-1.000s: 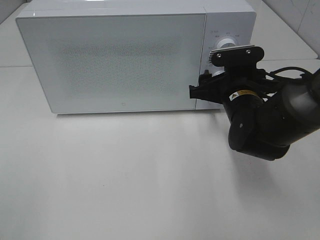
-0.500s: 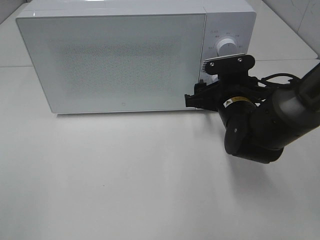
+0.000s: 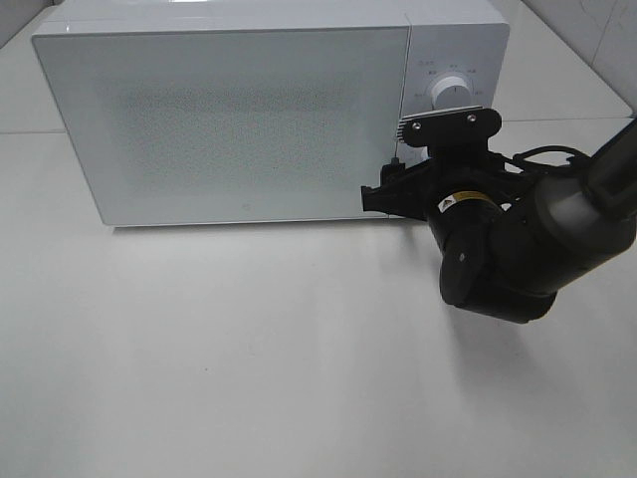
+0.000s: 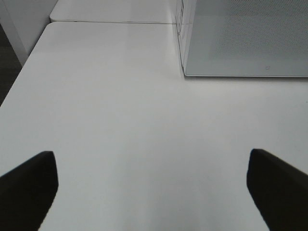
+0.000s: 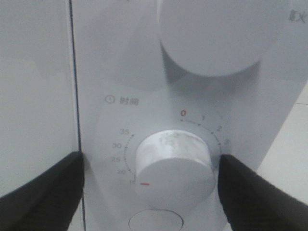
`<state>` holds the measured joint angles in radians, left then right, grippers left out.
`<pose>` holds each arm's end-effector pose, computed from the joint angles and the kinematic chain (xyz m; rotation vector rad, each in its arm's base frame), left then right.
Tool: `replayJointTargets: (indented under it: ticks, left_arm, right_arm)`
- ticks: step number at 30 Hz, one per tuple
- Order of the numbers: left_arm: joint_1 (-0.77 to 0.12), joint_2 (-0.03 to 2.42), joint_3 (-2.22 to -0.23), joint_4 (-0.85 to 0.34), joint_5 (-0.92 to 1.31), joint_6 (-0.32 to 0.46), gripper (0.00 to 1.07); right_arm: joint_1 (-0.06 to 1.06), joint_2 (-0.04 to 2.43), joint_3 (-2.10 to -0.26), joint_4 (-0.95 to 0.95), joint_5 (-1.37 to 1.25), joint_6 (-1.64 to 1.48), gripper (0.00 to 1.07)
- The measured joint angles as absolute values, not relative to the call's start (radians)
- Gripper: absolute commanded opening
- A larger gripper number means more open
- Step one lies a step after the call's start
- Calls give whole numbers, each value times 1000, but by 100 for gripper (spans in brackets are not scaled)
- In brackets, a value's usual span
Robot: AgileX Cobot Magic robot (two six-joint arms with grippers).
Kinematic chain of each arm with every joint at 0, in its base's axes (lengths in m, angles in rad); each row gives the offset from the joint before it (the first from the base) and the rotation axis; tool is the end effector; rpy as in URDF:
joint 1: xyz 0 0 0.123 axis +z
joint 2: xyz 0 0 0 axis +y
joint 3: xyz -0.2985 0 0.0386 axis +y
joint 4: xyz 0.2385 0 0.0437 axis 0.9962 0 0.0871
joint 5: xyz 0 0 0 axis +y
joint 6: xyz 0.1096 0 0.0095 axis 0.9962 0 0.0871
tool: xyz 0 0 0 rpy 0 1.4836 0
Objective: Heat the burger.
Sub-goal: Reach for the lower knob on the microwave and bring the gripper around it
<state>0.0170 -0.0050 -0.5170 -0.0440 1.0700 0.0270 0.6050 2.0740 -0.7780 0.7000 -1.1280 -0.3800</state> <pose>-0.0152 -0.0045 0.2680 0.0130 2.0309 -0.0248 0.3427 0.1591 0.1310 -0.1052 1.7259 -0.1270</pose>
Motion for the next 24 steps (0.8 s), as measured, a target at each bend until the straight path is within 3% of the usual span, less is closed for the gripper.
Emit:
replayJointTargets:
  ticks: [6, 14, 16, 17, 18, 19, 21, 22, 24]
  left_arm:
    - [17, -5, -517, -44, 1070, 27, 100]
    - [17, -5, -517, -44, 1070, 27, 100]
    - [17, -5, -517, -44, 1070, 27, 100]
    - [17, -5, -517, -44, 1070, 27, 100]
    - [17, -5, -517, -44, 1070, 27, 100]
    - [17, -5, -517, -44, 1070, 27, 100]
    - [17, -5, -517, -44, 1070, 27, 100]
    - [17, -5, -517, -44, 1070, 27, 100]
    - [17, -5, -517, -44, 1070, 27, 100]
  right_arm:
    - [606, 2074, -778, 701, -1130, -388, 73]
    - [613, 2057, -778, 706, -1130, -393, 58]
    - [613, 2057, -778, 718, -1132, -393, 47]
    - [613, 2057, -778, 718, -1132, -393, 47]
    - [613, 2057, -778, 733, -1136, -393, 38]
    - [613, 2057, -778, 733, -1136, -393, 38]
    - [613, 2057, -778, 750, -1141, -393, 21]
    - [613, 2057, -778, 750, -1141, -393, 21]
    - [613, 2057, -778, 750, -1142, -393, 3]
